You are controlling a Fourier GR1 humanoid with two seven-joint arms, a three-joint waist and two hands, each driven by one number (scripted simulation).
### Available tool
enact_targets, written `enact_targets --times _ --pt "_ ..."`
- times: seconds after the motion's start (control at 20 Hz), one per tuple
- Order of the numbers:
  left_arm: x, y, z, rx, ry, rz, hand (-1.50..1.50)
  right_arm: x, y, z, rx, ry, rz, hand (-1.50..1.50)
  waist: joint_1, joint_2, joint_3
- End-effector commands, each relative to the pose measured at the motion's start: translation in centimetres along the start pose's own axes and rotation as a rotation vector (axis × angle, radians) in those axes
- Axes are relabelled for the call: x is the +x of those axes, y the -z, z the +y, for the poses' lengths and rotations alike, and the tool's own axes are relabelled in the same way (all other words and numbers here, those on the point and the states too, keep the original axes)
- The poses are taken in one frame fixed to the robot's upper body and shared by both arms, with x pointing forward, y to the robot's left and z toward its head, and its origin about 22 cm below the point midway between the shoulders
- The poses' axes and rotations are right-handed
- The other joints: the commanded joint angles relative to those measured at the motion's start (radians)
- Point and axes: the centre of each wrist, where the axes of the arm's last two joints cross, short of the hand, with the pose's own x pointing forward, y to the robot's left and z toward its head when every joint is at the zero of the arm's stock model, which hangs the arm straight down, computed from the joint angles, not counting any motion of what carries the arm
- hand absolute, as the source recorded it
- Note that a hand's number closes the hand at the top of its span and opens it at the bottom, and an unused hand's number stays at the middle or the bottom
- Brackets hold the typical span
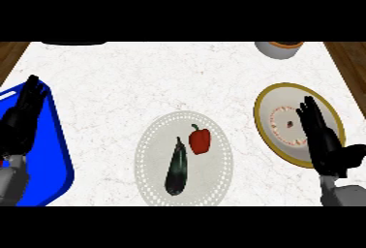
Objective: Pick the eggplant from the placemat and place it in the bowl
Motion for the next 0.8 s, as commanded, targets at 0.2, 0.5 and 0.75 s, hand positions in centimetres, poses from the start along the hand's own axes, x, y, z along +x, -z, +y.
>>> enact_targets --times 0.2,0.5,0.75 --pt "3.6 1.4 -4.0 -0.072 0.059 -0.138 0.0 0.2 1.3 9.3 0.493 0.454 -0.011 1.5 0.047 0.015 0.024" --pt "6.4 -0.2 -7.8 -0.104 0.071 -0.11 0.0 -5.9 0.8 7.6 0.263 0.381 0.004 -1.5 0.022 0.004 0.018" --pt "6.1 -0.2 -6.9 -0.09 0.106 -0.097 0.0 -3.0 4.4 4.3 0.518 0.179 -0.163 -1.5 0.012 0.003 0.014"
